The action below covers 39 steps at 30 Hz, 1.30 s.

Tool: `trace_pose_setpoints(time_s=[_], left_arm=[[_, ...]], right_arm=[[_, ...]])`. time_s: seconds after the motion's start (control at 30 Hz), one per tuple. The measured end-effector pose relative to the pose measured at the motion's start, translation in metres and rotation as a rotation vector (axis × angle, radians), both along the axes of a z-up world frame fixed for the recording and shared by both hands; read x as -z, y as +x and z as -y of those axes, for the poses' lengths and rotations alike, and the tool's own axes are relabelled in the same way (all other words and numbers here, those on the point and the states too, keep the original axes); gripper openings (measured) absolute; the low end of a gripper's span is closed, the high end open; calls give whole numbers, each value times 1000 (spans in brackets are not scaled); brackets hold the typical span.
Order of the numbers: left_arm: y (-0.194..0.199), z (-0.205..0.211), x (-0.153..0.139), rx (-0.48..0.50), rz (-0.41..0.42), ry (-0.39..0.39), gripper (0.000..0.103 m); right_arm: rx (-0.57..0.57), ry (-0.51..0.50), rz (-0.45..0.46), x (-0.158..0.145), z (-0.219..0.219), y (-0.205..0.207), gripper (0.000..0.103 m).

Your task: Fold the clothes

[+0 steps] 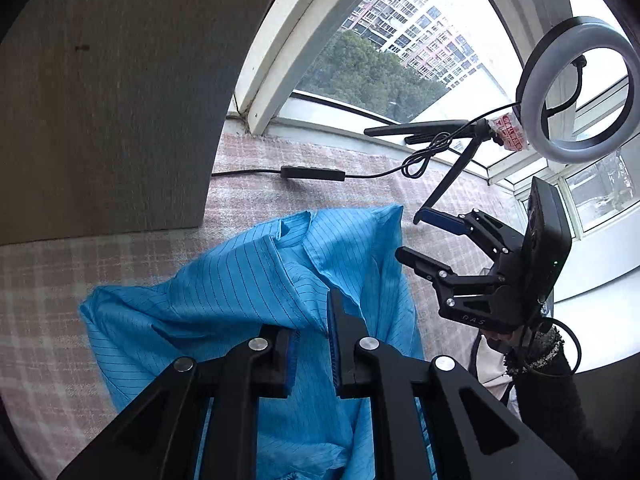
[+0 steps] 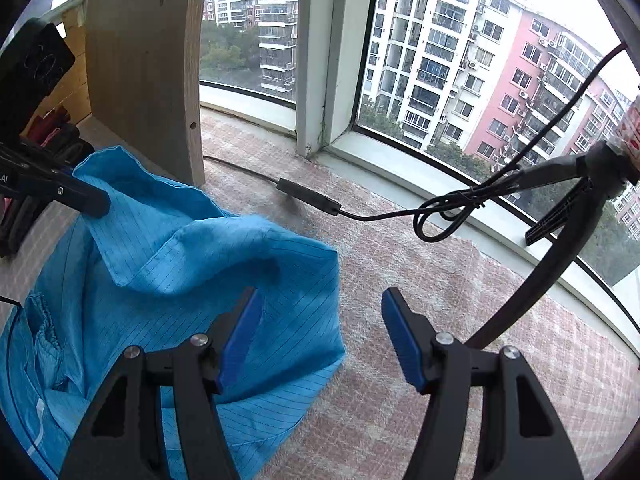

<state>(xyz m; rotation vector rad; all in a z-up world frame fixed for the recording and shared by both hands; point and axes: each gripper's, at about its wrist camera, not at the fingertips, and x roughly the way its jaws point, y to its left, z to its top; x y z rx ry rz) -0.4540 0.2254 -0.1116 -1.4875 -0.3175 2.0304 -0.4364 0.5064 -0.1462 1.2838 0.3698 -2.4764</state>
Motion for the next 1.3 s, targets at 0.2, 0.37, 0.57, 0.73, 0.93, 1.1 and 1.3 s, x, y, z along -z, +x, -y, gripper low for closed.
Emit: trace_pose_setpoints(time_s=[0.2,0.37,0.57,0.73,0.93,1.1,1.3], left_arm=[[-6,-3,-62,26,-148,-30,11],[10,2,-76,74,-243,-88,11],[58,-4,-16,281,-461,-490,32],[69,-23,46,444,-599,-735,34],[25,-41,45,410,-555,-632,33],[-11,-25,21,331,-440,-463,2],[-8,-6,-21,295,-410,-375,1]], right_arm=[[-57,44,31,9,23,-21,29],[-24,-15,91,3,19,-22,3],[-46,68,42,-1,18,1,38],[-61,63,107,21,9,-3,46],[-87,108,111,36,18,-26,46],[-134,88,81,34,36,-39,44],[-79,-79,89,-2,28,-28,4]])
